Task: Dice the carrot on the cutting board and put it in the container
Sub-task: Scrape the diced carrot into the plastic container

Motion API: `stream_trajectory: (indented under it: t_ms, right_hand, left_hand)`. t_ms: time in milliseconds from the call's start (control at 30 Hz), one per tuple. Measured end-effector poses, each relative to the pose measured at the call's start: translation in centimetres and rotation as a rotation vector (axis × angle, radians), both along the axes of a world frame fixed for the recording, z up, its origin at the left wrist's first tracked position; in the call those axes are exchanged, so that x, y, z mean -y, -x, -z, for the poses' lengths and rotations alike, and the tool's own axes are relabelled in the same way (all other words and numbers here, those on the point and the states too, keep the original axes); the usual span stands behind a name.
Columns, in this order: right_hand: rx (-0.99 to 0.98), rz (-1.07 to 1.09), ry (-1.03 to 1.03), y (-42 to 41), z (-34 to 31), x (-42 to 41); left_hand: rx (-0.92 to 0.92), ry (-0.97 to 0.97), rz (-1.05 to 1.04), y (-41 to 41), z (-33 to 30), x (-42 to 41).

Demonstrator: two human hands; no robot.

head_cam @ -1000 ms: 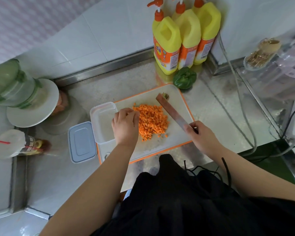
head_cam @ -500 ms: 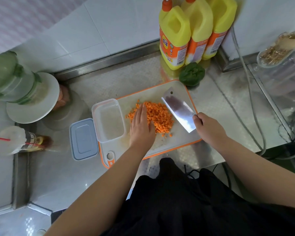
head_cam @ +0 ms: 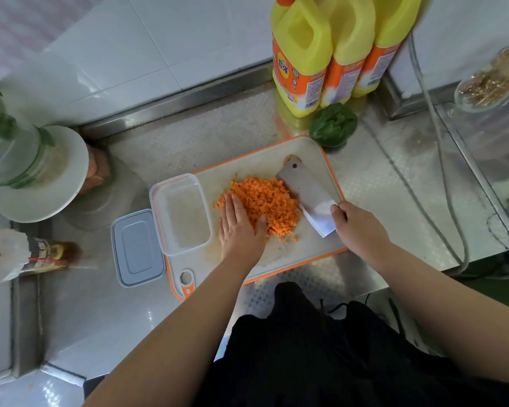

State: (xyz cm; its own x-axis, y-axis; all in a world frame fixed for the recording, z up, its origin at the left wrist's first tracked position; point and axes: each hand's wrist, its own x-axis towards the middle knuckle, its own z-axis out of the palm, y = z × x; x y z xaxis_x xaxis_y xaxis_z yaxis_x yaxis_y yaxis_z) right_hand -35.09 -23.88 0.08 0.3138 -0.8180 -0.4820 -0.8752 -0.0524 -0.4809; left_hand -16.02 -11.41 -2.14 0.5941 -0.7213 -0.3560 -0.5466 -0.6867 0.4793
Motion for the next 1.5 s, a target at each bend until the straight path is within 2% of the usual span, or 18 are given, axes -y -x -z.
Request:
stream_trajectory:
  t_ms: [267,500,667,767,1000,1100,1200,1300,1500]
  right_hand:
    - [0.121,0.04,-0.18,-3.4,0.4,-1.2]
    - [0.284,0.153,-0.434,-4.6,-0.2,-1.0]
    - [0.379,0.26,-0.489,-3.9,-0.4,-0.2]
    - [0.406,0.252,-0.485,-3.4,-0.8,0.1]
    - [0.398,0.141,-0.47,-3.9,-3.1,0.0]
    - [0.406,0.071,-0.501,-5.9,-4.5,-0.5]
    - [0.399,-0.014,-0.553,-8.8,-5.3,-1.2]
    - [0.351,-0.108,-0.55,-12.0,-5.8,-1.9]
    - [0.124,-0.303,-0.417,-16.8,-6.2,-2.7]
  left_hand:
    - [-0.012,-0.001,0.065,-0.5,0.0,-0.5]
    - [-0.058,0.031,0.087,-0.7,-0.7,-0.8]
    - [-0.065,0.334,0.002,-0.8,-2.2,-1.9]
    - [-0.027,0.512,0.033,-1.0,-2.8,-2.7]
    - [0.127,0.749,-0.001,-1.9,-2.8,-3.2]
    - [0.274,0.814,0.089,-2.6,-3.3,-3.3]
    - [0.454,0.833,0.301,-3.5,-4.1,-3.1]
    - [0.554,0.792,0.472,-4.6,-4.6,-2.8]
    - [0.556,0.594,0.446,-7.9,-3.8,-2.7]
